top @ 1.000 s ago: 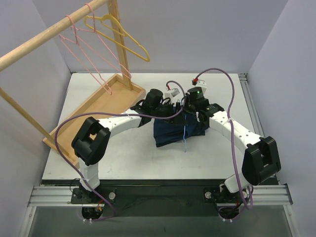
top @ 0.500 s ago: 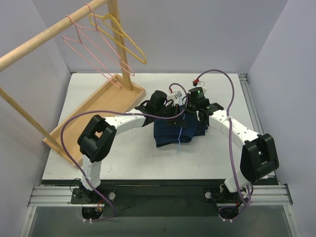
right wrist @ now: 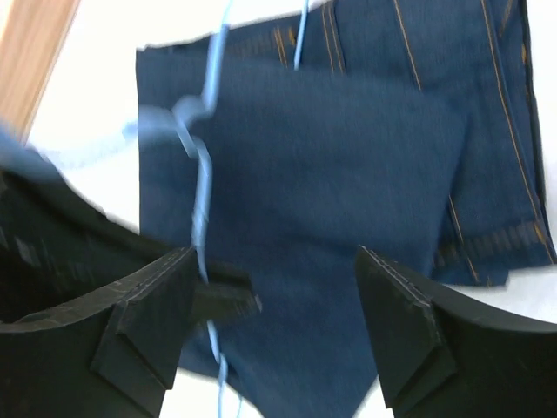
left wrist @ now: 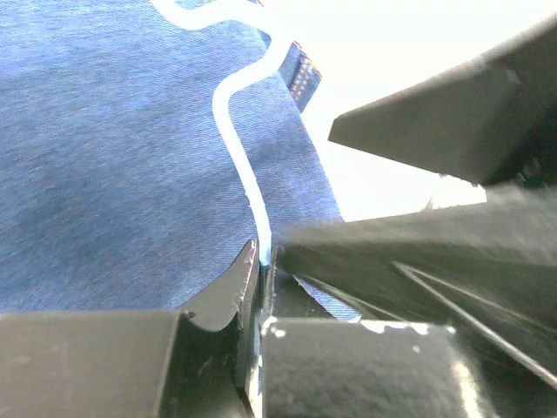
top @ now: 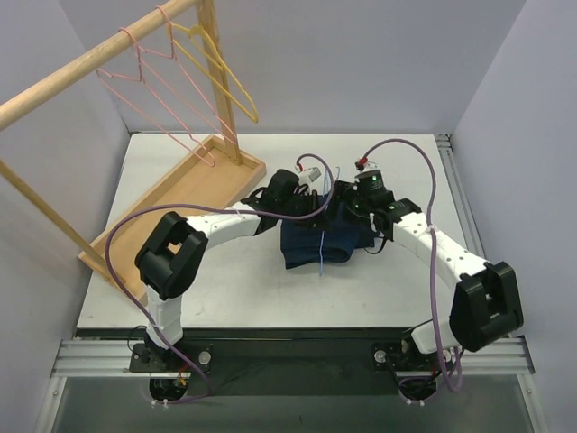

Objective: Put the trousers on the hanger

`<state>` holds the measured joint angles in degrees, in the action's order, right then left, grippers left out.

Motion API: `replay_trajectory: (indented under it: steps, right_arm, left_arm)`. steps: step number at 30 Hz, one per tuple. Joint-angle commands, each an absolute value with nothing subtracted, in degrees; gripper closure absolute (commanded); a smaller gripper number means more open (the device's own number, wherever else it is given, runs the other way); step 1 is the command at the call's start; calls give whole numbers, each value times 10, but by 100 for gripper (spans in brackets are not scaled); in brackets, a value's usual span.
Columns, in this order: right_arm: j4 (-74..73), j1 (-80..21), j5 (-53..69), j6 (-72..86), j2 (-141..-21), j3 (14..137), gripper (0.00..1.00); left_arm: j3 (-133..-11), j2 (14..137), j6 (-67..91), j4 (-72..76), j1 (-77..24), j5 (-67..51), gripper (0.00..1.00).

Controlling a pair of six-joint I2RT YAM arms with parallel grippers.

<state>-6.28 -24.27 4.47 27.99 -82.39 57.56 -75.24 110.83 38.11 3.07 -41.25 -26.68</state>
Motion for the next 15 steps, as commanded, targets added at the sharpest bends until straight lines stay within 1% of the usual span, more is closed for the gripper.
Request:
replay_trajectory:
  steps: [1, 5, 8, 15]
  right_arm:
    - [-97, -226, 65, 269, -746, 536, 24]
    - [-131, -196, 76, 277, -734, 523, 22]
    - [-155, -178, 108, 275, -744, 522, 17]
    - [-153, -167, 213, 288, -823, 537, 16]
  left_arm:
    - [-727, 1065, 395, 59, -403, -222, 100]
    - [-709, 1046, 395, 70, -403, -209, 100]
    - [-697, 1039, 391, 77, -404, -201, 100]
    - [-679, 1021, 388, 88, -405, -192, 100]
